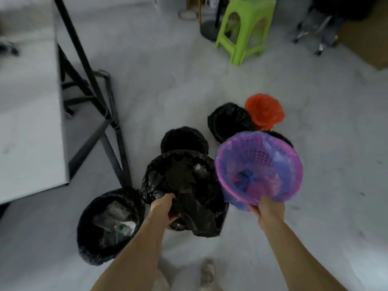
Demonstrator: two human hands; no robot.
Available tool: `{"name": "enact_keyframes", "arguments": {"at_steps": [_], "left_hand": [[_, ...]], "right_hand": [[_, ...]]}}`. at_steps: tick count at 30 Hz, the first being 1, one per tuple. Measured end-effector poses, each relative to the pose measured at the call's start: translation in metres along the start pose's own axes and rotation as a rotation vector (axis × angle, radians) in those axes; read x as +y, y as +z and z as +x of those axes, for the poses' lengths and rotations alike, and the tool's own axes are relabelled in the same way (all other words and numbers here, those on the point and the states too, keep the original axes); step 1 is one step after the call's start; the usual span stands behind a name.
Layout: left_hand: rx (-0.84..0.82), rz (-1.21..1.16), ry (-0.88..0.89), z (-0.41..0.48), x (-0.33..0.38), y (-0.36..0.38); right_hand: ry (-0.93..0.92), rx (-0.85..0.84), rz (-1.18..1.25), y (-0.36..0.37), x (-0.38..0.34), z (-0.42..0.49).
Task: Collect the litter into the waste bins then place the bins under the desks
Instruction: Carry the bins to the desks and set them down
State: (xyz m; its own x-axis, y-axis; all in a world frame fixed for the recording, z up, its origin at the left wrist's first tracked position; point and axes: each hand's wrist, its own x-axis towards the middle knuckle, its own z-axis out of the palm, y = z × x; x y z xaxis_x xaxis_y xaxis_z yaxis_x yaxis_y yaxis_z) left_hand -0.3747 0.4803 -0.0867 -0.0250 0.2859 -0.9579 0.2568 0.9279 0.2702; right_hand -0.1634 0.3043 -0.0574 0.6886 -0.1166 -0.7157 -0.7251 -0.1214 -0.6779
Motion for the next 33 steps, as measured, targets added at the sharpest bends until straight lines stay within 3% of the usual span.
{"name": "enact_keyframes", "arguments": {"at_steps": [8, 17, 27, 33], "left_hand": [[0.084, -0.114, 0.332, -0.202, 0.037, -0.098], [0.277, -0.463, 0.574, -0.349, -0.036, -0.238], [0.556, -0.876, 0.616, -0.415, -0.211, -0.452], [0.780, -1.033, 0.548, -0.441, -0.343, -0.578]], "right_hand": [[-0.150, -0.372, 0.015, 0.002, -0.106, -0.160], [-0.249, -0.789, -0.231, 0.012, -0.137, -0.317], [-0.250, -1.226, -0.466, 0.032, -0.012, -0.529], [-0.203, -1.410, -0.689, 0.014, 0.128, -0.651]]}}
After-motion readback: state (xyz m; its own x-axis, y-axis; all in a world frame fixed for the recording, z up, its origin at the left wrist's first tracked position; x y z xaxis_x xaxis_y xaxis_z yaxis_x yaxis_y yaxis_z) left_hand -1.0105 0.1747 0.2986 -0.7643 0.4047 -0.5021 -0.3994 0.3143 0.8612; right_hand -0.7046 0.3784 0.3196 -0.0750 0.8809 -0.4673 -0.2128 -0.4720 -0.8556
